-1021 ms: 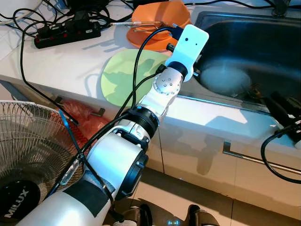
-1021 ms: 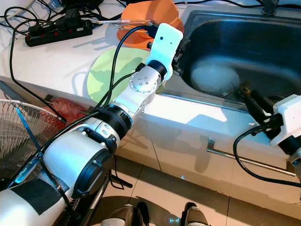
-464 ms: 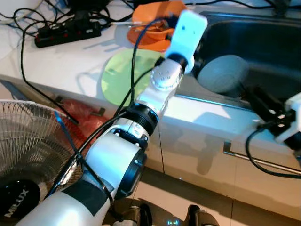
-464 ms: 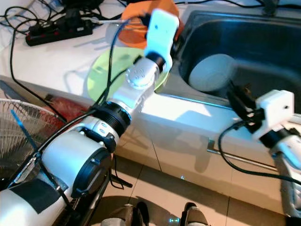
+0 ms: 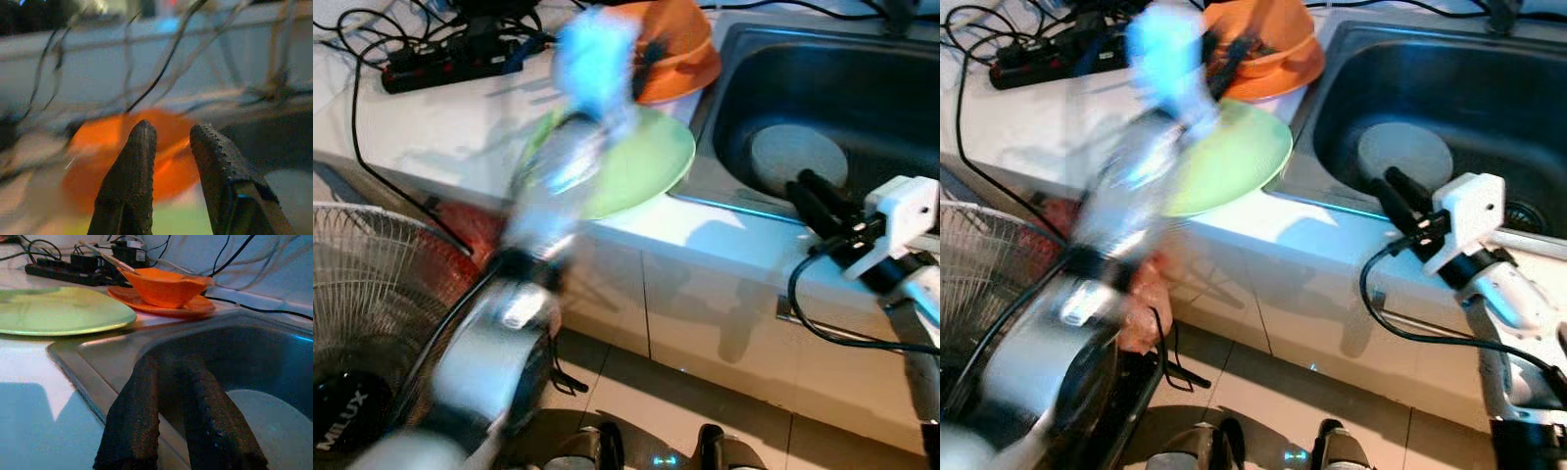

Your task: Kitchen organization

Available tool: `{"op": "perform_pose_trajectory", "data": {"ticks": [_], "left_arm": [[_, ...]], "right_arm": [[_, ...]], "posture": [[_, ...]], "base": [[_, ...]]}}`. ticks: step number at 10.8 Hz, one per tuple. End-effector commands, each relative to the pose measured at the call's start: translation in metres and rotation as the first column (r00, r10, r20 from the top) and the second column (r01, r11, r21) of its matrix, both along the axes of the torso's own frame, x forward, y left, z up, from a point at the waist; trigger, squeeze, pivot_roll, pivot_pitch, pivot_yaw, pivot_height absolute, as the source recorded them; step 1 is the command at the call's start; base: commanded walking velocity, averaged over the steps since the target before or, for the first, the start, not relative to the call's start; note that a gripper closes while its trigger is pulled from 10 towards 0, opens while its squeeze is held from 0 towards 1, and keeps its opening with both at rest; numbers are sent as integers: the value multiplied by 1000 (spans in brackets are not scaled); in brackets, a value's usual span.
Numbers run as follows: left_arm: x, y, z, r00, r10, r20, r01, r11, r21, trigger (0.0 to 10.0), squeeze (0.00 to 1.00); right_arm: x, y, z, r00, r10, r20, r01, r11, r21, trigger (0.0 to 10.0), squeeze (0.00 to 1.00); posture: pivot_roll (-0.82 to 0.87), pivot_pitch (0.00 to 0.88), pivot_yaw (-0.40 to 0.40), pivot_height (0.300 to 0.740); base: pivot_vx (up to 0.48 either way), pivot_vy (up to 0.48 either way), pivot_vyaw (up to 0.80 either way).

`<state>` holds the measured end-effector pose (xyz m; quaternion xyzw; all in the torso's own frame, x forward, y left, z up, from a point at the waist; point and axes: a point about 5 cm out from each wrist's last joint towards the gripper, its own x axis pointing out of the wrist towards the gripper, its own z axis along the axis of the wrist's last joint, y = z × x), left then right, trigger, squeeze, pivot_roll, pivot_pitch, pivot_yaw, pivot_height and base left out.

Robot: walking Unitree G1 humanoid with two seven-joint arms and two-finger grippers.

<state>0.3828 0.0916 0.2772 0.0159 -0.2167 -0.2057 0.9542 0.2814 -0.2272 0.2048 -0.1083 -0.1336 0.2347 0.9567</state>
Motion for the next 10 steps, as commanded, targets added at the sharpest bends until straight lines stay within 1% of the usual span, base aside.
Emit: {"op": "perform_pose_trajectory", "data": {"ticks": [1,2,3,4,5,7,8,9,10], "left_arm": [[-5,18,6,1000,27,-4,-28,999,-28,10000,0],[-9,39,4,995,93,-21,-94,995,-42,10000,0],[-18,65,5,984,179,-18,-180,983,-32,10000,0],[-26,77,6,975,220,-29,-221,975,-34,10000,918],[-31,84,5,970,237,-53,-240,968,-69,10000,1000],[-39,95,-9,952,282,-117,-293,952,-84,10000,1000],[-43,98,-13,946,290,-145,-305,948,-95,10000,1000],[-45,101,-19,941,274,-199,-303,943,-136,10000,996],[-46,102,-23,941,236,-242,-280,945,-168,10000,0]], "right_arm": [[2,6,-9,999,30,-34,-30,1000,2,10000,0],[5,8,-12,998,40,-40,-39,999,6,10000,0],[9,12,-14,997,61,-47,-60,998,15,10000,0],[13,15,-16,996,76,-53,-75,997,19,10000,0],[15,18,-16,995,88,-53,-87,996,23,10000,0],[18,20,-16,994,102,-50,-101,995,25,10000,0],[18,20,-18,993,107,-50,-106,994,24,10000,0],[19,21,-19,992,112,-53,-111,994,24,10000,0],[19,21,-19,992,115,-54,-114,993,23,10000,0]], "posture": [[32,172,91,740],[47,172,84,740],[68,169,74,740],[78,164,67,740],[84,159,62,740],[85,156,59,740],[89,150,54,740],[85,149,54,740],[85,149,55,740]], "base": [[0,0,0],[0,0,0],[0,0,0],[0,0,0],[0,0,0],[0,0,0],[0,0,0],[0,0,0],[0,0,0]]}}
